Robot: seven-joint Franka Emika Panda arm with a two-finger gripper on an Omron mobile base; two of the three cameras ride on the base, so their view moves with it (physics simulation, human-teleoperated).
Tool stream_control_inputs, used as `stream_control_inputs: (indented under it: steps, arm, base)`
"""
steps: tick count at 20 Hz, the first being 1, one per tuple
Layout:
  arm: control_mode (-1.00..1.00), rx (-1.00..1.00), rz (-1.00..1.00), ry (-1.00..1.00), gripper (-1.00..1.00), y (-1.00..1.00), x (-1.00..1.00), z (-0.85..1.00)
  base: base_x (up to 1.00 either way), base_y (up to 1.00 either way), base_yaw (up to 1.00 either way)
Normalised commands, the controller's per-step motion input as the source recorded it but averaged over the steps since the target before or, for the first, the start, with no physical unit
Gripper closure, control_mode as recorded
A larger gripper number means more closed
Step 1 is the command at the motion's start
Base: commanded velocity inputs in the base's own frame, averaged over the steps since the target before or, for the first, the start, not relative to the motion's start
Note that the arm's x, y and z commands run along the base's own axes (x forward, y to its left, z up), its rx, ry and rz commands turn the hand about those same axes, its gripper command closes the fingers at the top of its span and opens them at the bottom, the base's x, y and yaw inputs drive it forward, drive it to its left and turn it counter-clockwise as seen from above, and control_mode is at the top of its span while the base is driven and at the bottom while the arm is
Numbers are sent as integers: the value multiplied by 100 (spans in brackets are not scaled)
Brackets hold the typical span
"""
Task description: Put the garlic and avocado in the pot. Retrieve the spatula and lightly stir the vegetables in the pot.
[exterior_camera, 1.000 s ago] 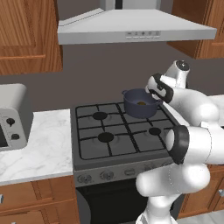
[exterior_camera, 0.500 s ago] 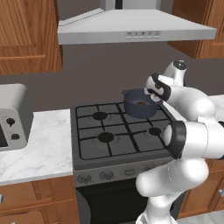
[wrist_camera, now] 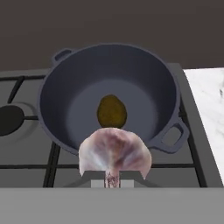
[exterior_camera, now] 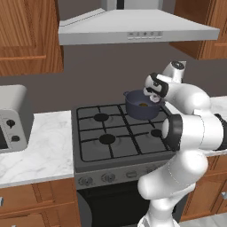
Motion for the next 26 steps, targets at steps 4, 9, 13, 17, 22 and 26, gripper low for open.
stream_control_inputs:
  steps: [4, 9, 13, 17, 22, 26]
  arm:
    - [-100, 0, 3, 7, 100, 0, 22, -3]
    - [-100, 0, 4, 5, 100, 3, 13, -18]
    - [-100, 0, 6, 4, 100, 1, 10, -24]
    - [-100, 0, 5, 2, 100, 0, 11, -15]
    - [-100, 0, 5, 2, 100, 0, 8, -16]
    - [-100, 0, 3, 3, 100, 0, 8, -5]
  base:
    - [0, 0, 0]
    - [0, 0, 0]
    - [0, 0, 0]
    - [0, 0, 0]
    - [0, 0, 0]
    - [0, 0, 0]
